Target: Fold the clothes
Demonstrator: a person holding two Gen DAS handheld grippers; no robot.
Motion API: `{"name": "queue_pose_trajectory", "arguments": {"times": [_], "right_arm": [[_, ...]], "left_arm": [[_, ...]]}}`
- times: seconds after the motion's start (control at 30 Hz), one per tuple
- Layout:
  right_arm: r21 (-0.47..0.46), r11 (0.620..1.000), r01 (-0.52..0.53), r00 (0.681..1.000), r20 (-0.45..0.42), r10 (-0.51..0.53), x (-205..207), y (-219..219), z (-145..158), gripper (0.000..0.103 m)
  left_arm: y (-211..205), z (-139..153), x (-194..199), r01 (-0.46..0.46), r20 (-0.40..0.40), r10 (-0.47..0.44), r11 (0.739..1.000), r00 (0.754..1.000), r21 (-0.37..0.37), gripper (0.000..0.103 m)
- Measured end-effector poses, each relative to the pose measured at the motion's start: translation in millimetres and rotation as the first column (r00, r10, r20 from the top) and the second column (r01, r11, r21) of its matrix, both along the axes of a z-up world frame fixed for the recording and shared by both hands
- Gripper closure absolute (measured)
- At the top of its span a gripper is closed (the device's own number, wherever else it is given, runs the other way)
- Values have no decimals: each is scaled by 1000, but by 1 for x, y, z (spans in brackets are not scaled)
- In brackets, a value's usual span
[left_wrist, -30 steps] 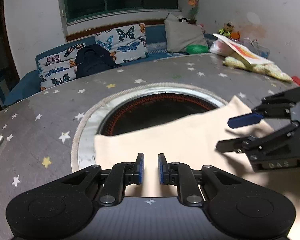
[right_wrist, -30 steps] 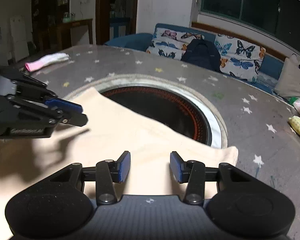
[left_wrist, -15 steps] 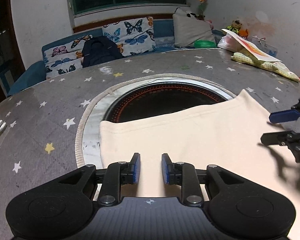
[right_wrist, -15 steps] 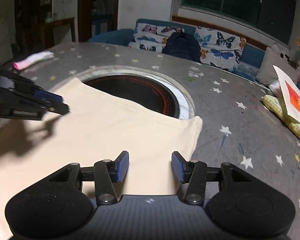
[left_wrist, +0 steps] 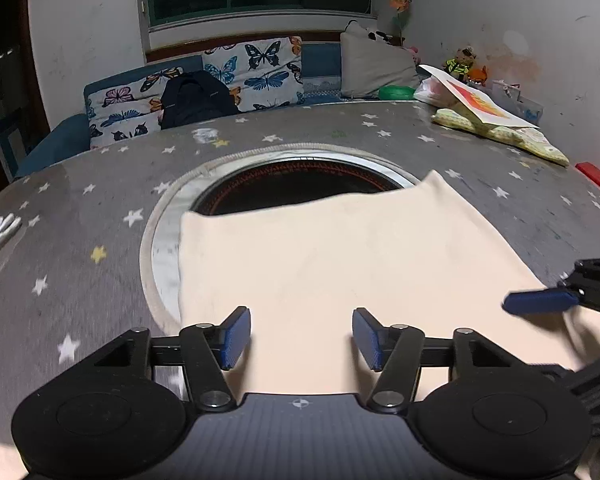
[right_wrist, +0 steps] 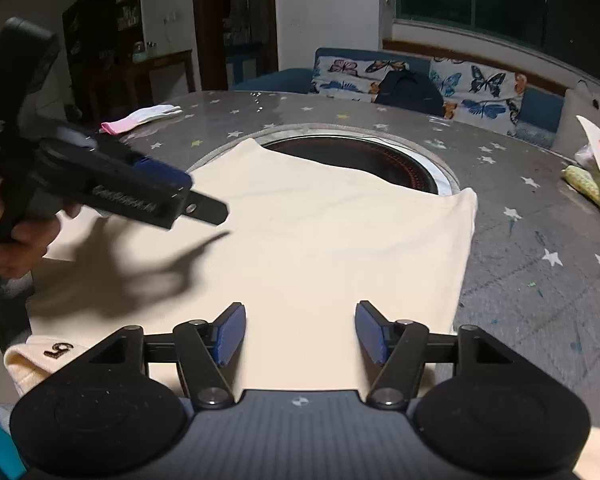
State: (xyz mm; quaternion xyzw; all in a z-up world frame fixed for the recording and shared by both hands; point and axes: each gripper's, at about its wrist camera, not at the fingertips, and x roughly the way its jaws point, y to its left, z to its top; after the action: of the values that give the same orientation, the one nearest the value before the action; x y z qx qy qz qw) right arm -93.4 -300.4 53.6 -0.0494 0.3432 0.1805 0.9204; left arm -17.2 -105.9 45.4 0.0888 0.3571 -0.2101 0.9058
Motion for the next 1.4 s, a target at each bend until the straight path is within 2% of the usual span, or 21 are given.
{"name": "queue_pose_trajectory", "arguments": {"times": [0.07,0.13,0.4,0.7,0.83,1.0,1.13,1.3,1.4], "right_arm": [[-5,1000,-3,1000,14,3,-4,2,-3,25],[-18,1000,-7,1000,28,7,-7,4,-5,21],[-19,1000,4,1000,30,-4,-10,5,-9,0],[-11,1000,1,1000,27,-1,-11,3,-11,0],[-8,1000,0,1000,28,0,-11,3,-11,0],[-7,1000,2,999,34,-2,-13,4,-11,0],[-7,1000,4,999,35,-3,-13,5,-11,0],[-5,1000,5,999,36,-5,-14,5,-11,0],[-5,1000,6,999,36,-6,-14,5,-11,0]], "left_arm": [[2,0,-7,-16,-5,16,1000,1000,-4,28],[4,2,-14,-27,-6,27,1000,1000,-11,26],[18,3,-35,-75,-5,75,997,997,-36,1],[24,4,-48,-102,13,104,992,995,-73,0],[23,4,-55,-123,36,125,991,992,-55,0],[23,-1,-56,-131,6,132,989,991,-70,0],[21,-10,-51,-151,-50,149,988,988,-39,0],[16,-17,-53,-175,-42,176,984,984,20,0],[16,-17,-52,-184,-49,185,983,981,21,0]]}}
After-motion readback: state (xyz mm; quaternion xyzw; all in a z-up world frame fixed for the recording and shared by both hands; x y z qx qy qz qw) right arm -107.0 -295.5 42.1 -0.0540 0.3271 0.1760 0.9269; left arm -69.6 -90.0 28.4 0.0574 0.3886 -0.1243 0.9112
